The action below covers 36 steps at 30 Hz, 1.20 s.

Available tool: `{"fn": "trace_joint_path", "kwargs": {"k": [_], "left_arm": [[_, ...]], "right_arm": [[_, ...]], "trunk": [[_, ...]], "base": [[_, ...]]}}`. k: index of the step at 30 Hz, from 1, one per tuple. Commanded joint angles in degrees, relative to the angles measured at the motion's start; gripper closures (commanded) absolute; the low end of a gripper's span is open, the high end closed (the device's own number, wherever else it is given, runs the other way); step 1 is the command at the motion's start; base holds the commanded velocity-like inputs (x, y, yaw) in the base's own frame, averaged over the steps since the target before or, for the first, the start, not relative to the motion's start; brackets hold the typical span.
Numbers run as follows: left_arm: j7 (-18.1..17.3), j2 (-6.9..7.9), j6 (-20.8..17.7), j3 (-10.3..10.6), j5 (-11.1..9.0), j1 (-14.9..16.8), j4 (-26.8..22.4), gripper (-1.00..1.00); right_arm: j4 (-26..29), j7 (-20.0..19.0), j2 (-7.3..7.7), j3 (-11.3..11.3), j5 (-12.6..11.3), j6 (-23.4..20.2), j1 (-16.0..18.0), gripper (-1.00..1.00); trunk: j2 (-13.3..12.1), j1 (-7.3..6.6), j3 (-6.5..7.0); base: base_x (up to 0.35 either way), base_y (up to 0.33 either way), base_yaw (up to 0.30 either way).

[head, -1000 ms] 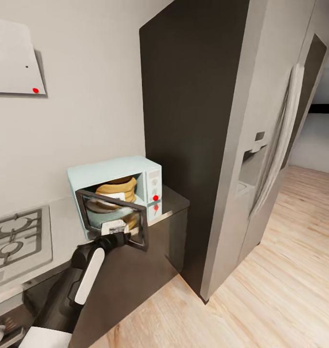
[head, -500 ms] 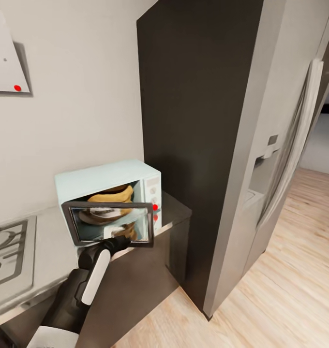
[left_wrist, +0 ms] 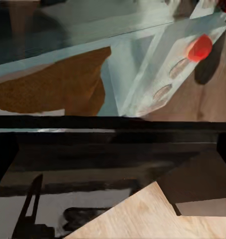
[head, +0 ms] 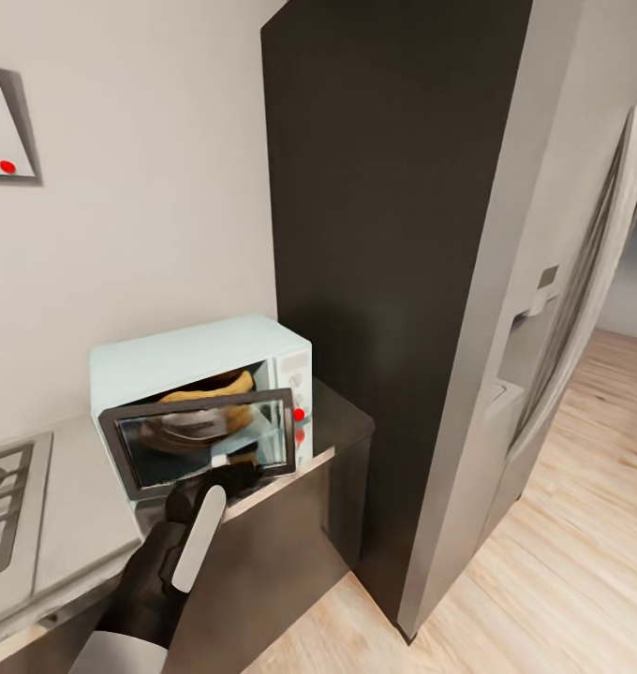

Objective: In the kitchen, take the popcorn bag from the countertop, put it into the microwave, and heat it until the popcorn is cooked so the cooked popcorn ends up inside the bag.

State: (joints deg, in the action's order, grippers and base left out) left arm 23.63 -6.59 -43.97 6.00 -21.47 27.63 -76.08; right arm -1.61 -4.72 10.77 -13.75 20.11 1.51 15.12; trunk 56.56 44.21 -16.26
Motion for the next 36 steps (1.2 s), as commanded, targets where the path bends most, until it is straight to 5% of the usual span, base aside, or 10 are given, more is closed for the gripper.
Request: {"fn": "trace_joint_path", "kwargs": {"k": [1,6,25,36], "left_arm": [[0.6,0.0,-0.1,0.1,-0.6,0.1,-0.2,-1.0],[5.5,-0.73,-0.1,0.2,-0.8,0.1,-1.3,-1.0],[8.3,-0.46,-0.2,0.3,-0.7,0.1,-4.7,-1.0],[10.5,-0.77,-0.2,0.1,-0.8,0.1,-4.9,-1.0]], "right_arm": [[-0.1,-0.1,0.04,-0.5,0.5,0.2,0.1,-1.0],[-0.2,-0.1,0.03,-0.5,0.5,0.2,0.1,-1.0],[-0.2,-0.1,0.04,-0.5,0.5,0.2,0.1,-1.0],[-0.2,-0.1,0.04,-0.5,0.5,0.2,0.1,-1.0]], "trunk": [[0.1,0.02,-0.07],[0.1,0.02,-0.07],[0.1,0.02,-0.07],[0.1,0.02,-0.07]], "base": [[0.175,0.0,0.0],[0.175,0.0,0.0],[0.153,0.0,0.0],[-0.191,0.0,0.0]]}}
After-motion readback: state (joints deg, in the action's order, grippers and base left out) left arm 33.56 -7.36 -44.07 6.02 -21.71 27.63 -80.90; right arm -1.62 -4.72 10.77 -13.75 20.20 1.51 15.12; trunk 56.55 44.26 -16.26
